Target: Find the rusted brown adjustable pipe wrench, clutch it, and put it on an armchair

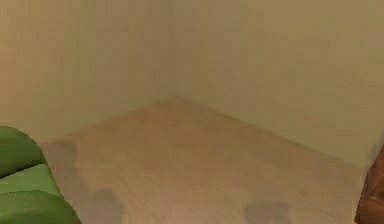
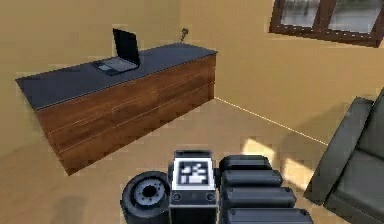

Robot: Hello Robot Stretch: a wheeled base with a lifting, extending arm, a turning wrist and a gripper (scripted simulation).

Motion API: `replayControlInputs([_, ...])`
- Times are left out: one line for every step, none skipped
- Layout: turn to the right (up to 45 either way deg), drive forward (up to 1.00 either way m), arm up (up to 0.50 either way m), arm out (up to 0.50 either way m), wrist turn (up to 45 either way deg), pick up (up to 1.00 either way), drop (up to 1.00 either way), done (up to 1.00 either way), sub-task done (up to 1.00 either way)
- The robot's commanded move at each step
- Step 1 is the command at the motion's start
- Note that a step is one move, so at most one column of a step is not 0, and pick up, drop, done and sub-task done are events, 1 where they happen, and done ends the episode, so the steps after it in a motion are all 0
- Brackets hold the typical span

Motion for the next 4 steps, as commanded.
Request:
replayControlInputs([0.0,0.50,0.00,0.00,0.0,0.00,0.00,0.00,0.00])
replayControlInputs([0.0,0.50,0.00,0.00,0.0,0.00,0.00,0.00,0.00])
replayControlInputs([-45.0,0.00,0.00,0.00,0.0,0.00,0.00,0.00,0.00])
replayControlInputs([0.0,0.75,0.00,0.00,0.0,0.00,0.00,0.00,0.00])
